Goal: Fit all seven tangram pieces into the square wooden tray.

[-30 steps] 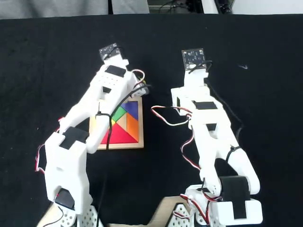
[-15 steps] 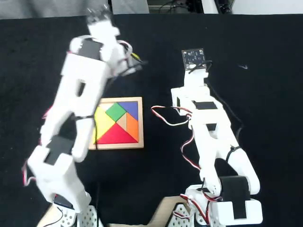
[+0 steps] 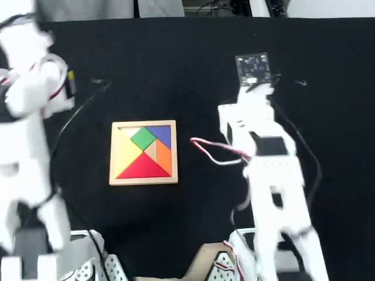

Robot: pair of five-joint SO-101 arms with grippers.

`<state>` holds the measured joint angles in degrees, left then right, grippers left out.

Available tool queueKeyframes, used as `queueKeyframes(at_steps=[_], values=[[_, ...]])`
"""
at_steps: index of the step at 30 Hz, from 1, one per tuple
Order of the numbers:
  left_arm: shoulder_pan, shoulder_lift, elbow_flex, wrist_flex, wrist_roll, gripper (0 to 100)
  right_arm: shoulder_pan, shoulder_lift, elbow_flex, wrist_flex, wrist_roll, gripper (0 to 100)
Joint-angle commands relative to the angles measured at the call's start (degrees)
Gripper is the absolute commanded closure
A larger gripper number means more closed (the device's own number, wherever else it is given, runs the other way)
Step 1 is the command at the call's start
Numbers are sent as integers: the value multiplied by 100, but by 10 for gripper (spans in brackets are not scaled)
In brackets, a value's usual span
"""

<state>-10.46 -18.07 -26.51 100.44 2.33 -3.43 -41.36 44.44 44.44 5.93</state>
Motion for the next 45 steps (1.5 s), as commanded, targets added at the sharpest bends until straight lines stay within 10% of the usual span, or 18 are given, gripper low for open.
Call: queueKeyframes(at_steps=[1,16,29,45], values=[[-127,-1477,892,26,-132,971,44,-1560,-514,914,44,976],[-295,-8826,8936,-2303,-730,967,62,-5279,2615,1679,668,980],[-514,-8009,11055,-4554,-1204,971,897,-6686,4716,88,686,980],[-514,-8615,12400,-4835,-1248,969,756,-6721,5209,-369,677,980]])
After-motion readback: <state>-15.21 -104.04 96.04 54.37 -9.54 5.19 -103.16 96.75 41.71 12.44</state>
